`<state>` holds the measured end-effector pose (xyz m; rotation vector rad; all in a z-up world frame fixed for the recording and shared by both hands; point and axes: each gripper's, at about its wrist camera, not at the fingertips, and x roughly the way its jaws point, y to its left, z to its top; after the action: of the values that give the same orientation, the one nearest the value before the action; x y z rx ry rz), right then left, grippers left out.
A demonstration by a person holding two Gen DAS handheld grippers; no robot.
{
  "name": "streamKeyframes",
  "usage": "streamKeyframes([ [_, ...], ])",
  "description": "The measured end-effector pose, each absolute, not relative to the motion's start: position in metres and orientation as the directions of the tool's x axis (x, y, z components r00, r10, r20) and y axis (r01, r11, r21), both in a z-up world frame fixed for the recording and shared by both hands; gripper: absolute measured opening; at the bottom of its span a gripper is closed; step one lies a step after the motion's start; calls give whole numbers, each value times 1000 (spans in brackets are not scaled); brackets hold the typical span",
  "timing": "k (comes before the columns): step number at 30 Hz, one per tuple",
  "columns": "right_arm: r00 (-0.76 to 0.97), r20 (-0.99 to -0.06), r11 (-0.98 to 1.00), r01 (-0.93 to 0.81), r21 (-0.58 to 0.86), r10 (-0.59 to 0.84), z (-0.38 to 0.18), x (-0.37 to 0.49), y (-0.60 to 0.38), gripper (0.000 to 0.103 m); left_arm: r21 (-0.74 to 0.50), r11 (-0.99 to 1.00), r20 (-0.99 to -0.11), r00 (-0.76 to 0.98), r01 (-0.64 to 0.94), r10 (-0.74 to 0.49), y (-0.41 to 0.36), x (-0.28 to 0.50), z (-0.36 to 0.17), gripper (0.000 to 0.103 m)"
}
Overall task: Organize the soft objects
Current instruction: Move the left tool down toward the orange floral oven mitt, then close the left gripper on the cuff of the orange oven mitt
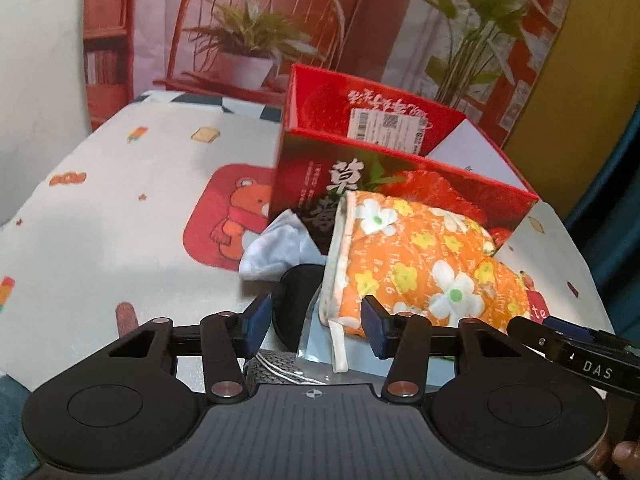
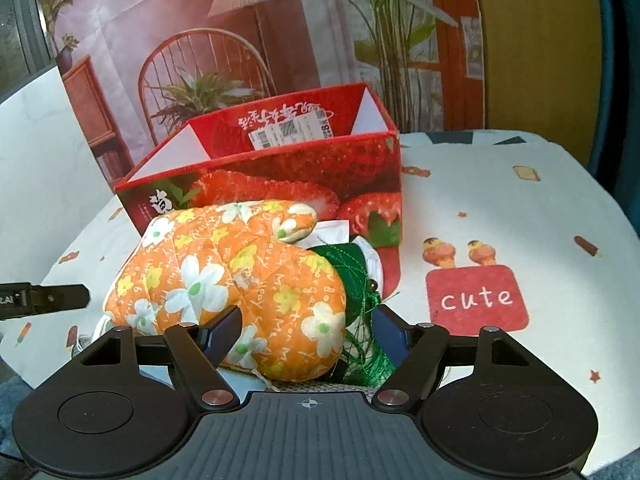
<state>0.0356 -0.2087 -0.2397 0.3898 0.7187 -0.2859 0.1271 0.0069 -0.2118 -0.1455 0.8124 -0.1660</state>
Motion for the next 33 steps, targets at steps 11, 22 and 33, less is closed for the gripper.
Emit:
streamKeyframes([
  [11,712,-698,891,362,275,-73,-250,47,-213,67,-213,965,-705,659,155,-262,-1,145,-211,52],
  [22,704,-709,889,358,286,-55,-253,55,-217,64,-210,947,-751,580,244,-315,-21,182,-228,52],
  [33,689,-723,891,353,287,-40,-254,59,-216,55,-175,939,-727,605,296,-326,-25,185,-226,33],
])
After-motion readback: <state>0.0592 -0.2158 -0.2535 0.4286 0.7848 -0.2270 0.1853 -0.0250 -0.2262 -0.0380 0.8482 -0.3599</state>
